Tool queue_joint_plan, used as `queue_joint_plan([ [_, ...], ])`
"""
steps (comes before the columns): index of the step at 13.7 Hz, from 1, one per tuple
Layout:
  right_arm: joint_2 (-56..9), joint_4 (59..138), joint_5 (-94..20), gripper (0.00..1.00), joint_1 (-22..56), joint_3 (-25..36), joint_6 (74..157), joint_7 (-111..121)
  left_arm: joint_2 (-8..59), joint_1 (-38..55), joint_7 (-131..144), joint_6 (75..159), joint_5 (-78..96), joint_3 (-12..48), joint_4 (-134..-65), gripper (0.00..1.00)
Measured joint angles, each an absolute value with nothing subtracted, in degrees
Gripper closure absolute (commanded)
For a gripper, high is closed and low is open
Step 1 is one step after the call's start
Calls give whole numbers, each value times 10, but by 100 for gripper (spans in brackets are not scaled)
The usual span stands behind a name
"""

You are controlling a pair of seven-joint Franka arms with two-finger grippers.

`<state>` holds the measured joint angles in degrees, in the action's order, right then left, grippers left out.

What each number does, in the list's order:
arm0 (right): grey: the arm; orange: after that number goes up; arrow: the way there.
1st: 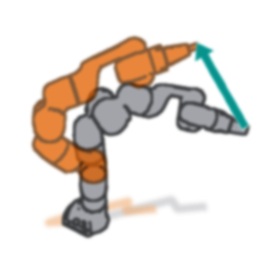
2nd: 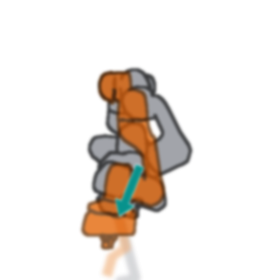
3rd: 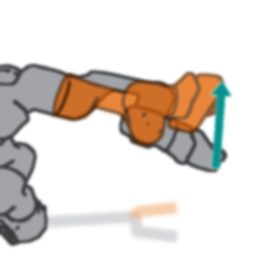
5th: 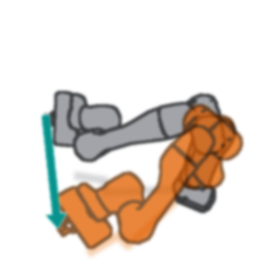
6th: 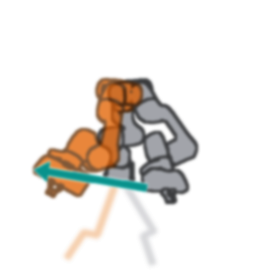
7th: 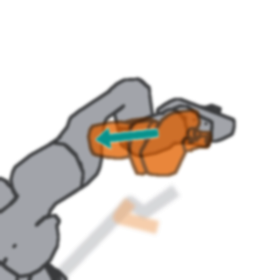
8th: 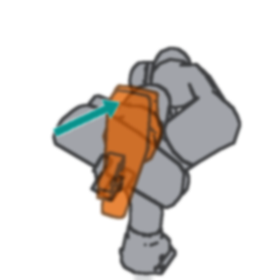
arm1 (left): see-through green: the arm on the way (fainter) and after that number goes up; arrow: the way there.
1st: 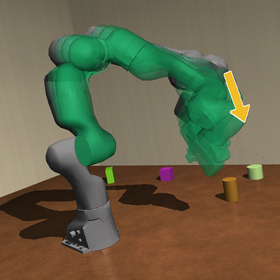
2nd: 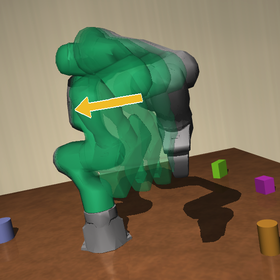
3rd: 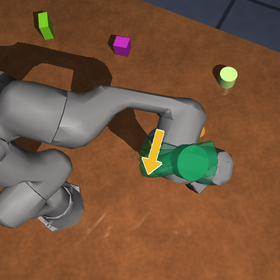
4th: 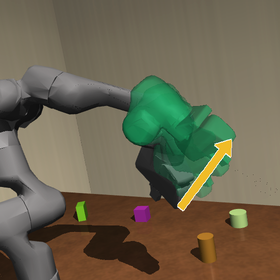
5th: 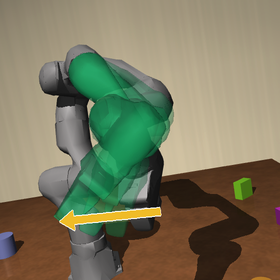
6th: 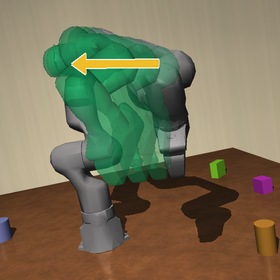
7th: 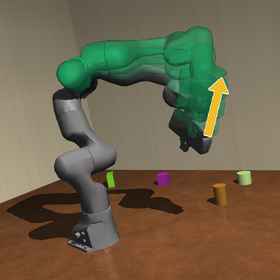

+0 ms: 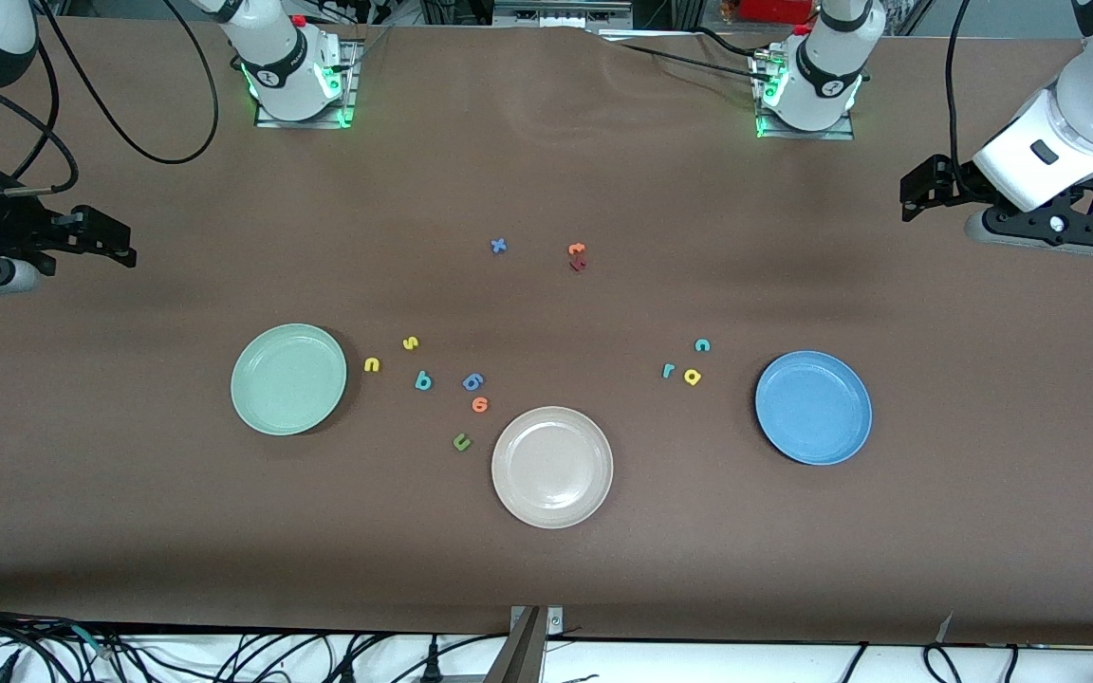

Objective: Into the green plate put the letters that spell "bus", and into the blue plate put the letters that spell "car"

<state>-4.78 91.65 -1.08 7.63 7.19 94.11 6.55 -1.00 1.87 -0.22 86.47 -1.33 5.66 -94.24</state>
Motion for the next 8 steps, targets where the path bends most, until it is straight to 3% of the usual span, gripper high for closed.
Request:
queue_joint_plan([
  [8,-55,901,-9,0,76,69,937,72,-10,19,-2,867,-13,54,-940,0],
])
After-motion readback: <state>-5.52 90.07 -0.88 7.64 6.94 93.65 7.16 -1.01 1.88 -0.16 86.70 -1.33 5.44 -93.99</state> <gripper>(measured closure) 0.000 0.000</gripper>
